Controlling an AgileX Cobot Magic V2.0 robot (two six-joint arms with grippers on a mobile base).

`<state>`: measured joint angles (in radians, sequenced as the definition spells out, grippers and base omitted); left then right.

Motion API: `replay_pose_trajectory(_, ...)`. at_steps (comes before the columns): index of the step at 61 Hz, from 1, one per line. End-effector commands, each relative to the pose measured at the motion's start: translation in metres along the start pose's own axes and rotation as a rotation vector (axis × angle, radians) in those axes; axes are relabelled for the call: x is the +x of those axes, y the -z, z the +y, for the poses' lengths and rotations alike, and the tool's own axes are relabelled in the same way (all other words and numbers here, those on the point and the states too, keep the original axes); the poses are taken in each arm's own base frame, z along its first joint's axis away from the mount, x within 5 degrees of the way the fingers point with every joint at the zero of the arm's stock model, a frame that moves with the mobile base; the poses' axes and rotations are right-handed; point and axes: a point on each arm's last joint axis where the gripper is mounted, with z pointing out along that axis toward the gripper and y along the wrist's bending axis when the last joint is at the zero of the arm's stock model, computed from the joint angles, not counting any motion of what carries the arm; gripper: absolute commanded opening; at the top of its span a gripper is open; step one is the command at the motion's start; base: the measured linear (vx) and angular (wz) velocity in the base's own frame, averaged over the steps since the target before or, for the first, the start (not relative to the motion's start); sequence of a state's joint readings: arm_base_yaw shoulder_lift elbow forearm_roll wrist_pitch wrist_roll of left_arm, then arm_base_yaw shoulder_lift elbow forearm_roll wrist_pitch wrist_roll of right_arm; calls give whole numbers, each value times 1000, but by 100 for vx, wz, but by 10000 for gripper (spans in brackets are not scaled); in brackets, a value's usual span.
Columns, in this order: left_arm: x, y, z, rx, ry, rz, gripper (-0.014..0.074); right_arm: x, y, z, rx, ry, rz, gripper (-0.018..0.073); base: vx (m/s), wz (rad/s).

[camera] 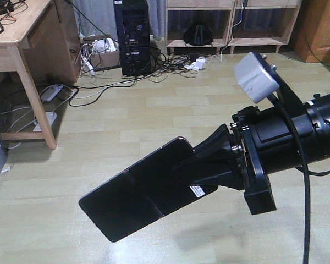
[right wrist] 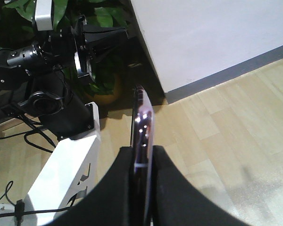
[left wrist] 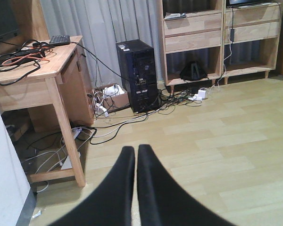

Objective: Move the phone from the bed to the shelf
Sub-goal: 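Carry the phone in the right gripper while turning toward the white desk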

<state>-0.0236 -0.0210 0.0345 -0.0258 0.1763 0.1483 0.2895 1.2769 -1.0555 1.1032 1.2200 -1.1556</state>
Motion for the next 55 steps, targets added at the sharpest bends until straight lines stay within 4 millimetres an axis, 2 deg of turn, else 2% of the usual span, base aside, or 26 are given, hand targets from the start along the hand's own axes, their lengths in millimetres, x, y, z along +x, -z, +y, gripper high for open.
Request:
replay_pose_trajectory(1, -14, 2, 2, -14, 15, -97, 1, -13, 9, 17, -76, 25, -73, -2, 17, 2)
replay_pose_trajectory(55, -14, 2, 2, -14, 15, -97, 1, -13, 9, 17, -76, 25, -73, -2, 18, 1)
